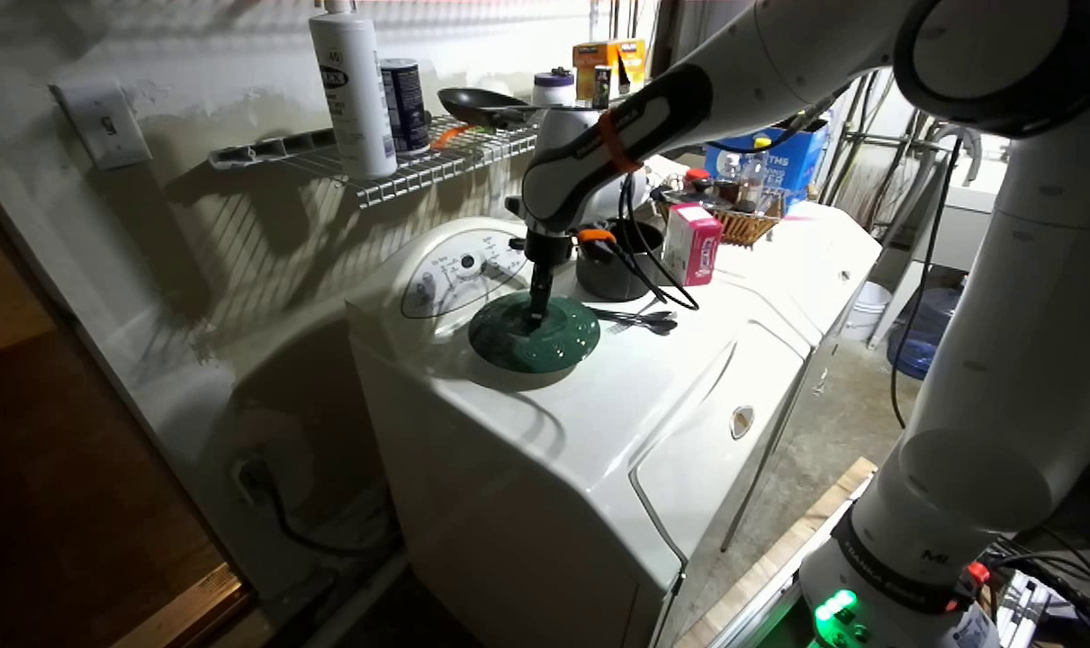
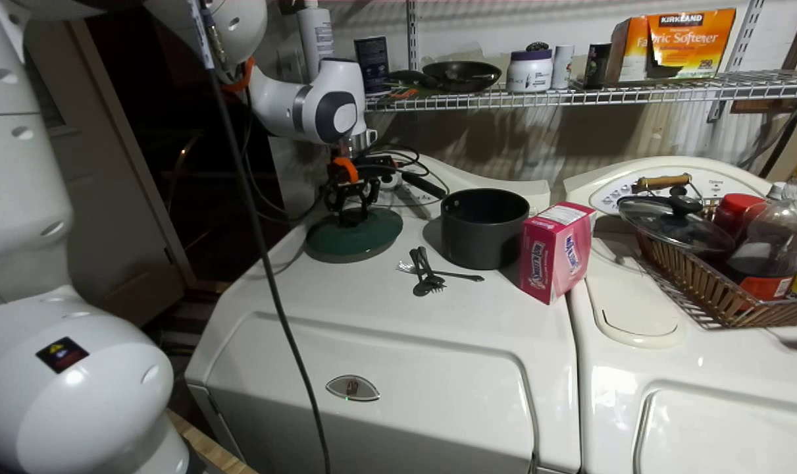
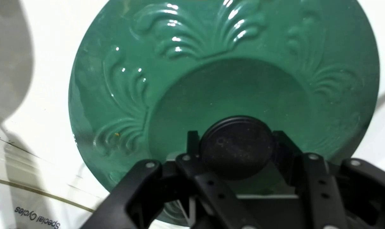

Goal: Remove the green lid from the pot and put it on the left washing machine.

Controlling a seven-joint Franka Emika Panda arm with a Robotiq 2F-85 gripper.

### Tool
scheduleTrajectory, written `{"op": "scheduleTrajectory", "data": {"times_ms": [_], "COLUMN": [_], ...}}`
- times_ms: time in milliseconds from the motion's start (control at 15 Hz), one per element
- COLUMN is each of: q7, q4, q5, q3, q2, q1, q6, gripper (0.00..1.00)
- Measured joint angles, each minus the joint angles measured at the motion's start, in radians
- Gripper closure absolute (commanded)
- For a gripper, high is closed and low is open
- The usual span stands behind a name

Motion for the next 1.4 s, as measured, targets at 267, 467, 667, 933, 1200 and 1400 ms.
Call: {"op": "scheduleTrajectory", "data": {"times_ms": [267,467,667,933,1200,1400], "q7": [-0.062,-0.074,-0.077,-0.077,-0.077,-0.060], "q4": [0.033,0.061,0.088,0.118,0.154,0.186], "q5": [0.039,0.041,0.041,0.037,0.037,0.026], "q3": [0.019,0.027,0.033,0.036,0.037,0.037], "q2": [0.042,0.078,0.110,0.143,0.148,0.122], "q1": [-0.013,-0.015,-0.020,-0.026,-0.026,-0.026], "q6": [0.000,0.000,0.001,0.001,0.001,-0.004], "gripper": [0.66,0.66,0.66,0.16,0.00,0.00]}}
